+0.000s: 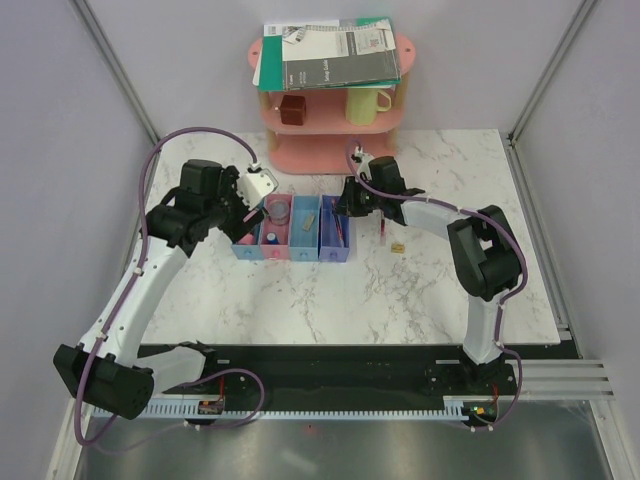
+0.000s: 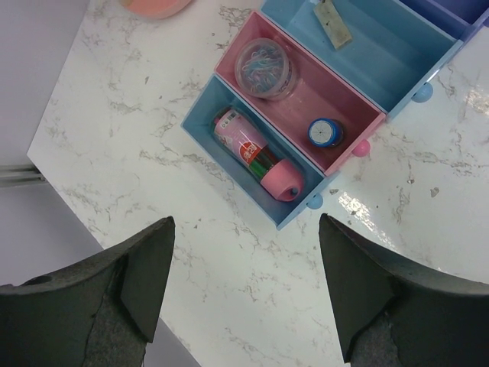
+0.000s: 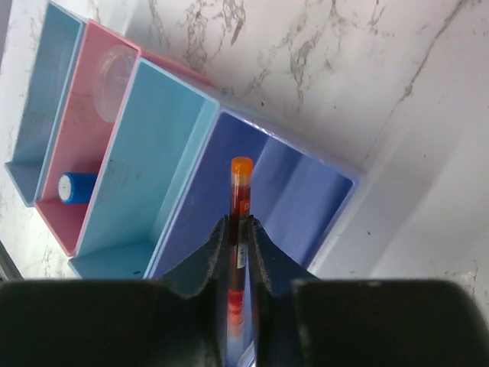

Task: Sort the stationery into containers
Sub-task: Place the pen in the storage box, then move the storage box to the center of the board.

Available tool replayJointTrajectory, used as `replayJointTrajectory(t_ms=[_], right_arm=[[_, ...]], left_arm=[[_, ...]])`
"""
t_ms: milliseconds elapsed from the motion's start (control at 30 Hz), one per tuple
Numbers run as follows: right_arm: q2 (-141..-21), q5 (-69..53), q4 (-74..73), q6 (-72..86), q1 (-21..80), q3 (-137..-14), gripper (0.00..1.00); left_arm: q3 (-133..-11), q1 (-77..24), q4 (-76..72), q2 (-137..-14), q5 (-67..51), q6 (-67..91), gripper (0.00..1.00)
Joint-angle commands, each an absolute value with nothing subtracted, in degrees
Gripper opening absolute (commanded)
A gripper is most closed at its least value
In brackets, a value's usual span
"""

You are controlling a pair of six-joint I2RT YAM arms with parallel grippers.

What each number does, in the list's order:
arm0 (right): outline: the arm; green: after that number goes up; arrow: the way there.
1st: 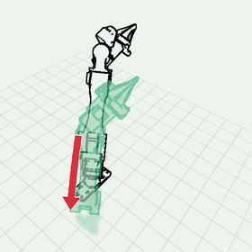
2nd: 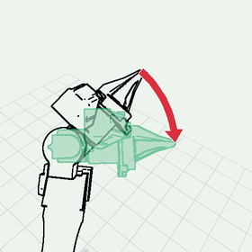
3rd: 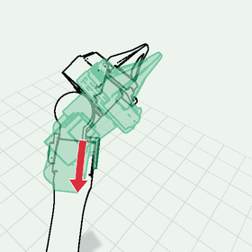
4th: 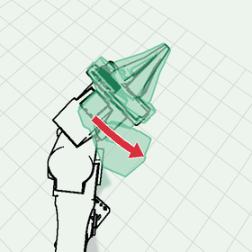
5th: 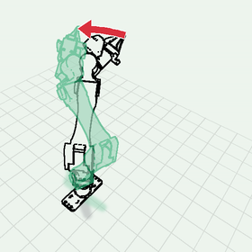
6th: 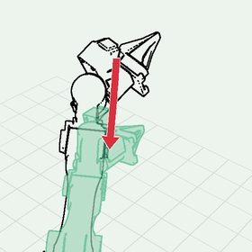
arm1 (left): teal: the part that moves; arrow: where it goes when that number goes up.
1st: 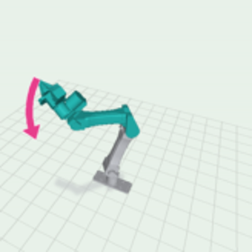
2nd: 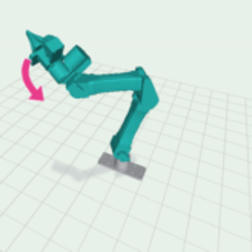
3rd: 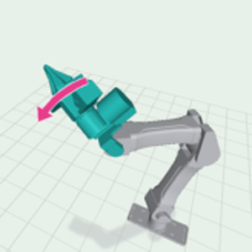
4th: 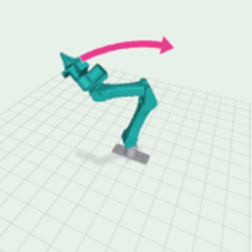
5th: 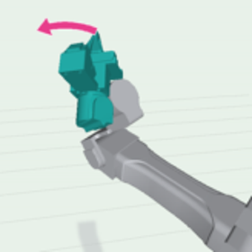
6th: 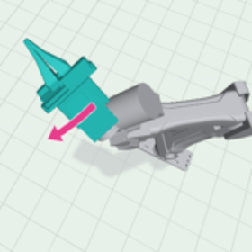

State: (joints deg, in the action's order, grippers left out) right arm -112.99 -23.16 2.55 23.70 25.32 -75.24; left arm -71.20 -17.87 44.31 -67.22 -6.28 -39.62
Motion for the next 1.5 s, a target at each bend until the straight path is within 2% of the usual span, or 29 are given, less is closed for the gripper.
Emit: replayJointTrajectory(t_ms=[0,33,133,267,500,967,1100,1367,1467], right_arm=[[-111.27,-23.29,1.76,19.96,25.22,-75.14,0.32],[-111.44,-23.29,1.24,19.6,25.31,-75.32,0.41],[-111.62,-23.29,0.18,18.72,25.4,-75.94,0.51],[-111.36,-23.2,0.09,17.67,26.19,-77.43,0.53],[-112.15,-21.89,-2.63,16.52,28.39,-79.01,0.45],[-116.1,-17.23,-7.82,12.92,35.24,-83.67,0.38],[-113.48,-16.26,-8.26,11.17,35.33,-82.97,0.36],[-108.2,-16.35,-9.23,8.53,35.42,-84.02,0.17],[-108.02,-16.43,-9.76,8.26,35.51,-84.64,0.13]], left_arm=[[-73.74,-18.19,44.47,-66.71,-7.73,-41.04,0.83],[-73.83,-18.19,44.39,-66.88,-7.73,-40.96,0.83],[-74.0,-18.19,44.56,-66.88,-7.82,-40.96,0.83],[-73.92,-18.19,44.56,-67.06,-7.73,-41.13,0.83],[-74.09,-18.19,44.56,-67.32,-8.17,-40.6,0.83],[-73.48,-18.28,44.56,-67.15,-8.79,-40.69,0.83],[-72.86,-18.28,44.56,-66.62,-8.79,-41.04,0.83],[-73.21,-18.28,44.47,-67.06,-9.49,-40.87,0.83],[-73.56,-18.28,44.56,-67.06,-9.67,-40.69,0.83]])
